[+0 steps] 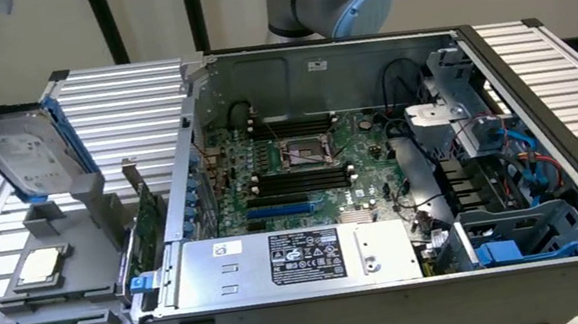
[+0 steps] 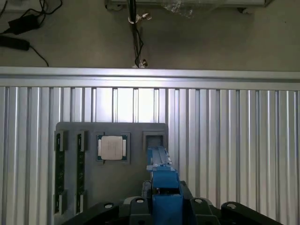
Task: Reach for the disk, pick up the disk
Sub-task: 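Pick up the disk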
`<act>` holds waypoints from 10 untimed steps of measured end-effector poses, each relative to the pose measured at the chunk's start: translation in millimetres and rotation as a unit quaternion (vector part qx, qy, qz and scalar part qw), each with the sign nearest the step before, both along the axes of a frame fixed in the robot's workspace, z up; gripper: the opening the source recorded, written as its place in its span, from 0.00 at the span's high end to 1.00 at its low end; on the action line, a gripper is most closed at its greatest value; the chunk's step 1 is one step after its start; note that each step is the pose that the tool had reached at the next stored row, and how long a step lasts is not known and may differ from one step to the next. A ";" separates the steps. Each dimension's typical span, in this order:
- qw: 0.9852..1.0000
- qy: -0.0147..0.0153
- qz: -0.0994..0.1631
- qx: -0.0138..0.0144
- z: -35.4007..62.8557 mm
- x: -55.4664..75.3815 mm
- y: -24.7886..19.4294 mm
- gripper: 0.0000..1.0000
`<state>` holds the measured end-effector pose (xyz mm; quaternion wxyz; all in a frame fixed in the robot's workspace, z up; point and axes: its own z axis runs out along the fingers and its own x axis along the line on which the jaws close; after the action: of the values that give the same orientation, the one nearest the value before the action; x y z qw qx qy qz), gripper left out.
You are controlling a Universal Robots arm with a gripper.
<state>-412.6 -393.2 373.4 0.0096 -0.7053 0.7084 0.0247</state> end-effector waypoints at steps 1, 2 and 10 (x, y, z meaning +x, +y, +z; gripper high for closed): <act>1.000 0.000 0.000 0.000 4.4 1.3 0.0 0.67; 1.000 0.000 0.000 0.000 8.9 2.7 0.0 0.67; 1.000 0.000 0.003 0.003 45.3 24.8 -0.6 0.67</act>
<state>-387.8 -393.8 418.7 0.0114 -0.7076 0.7061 0.0268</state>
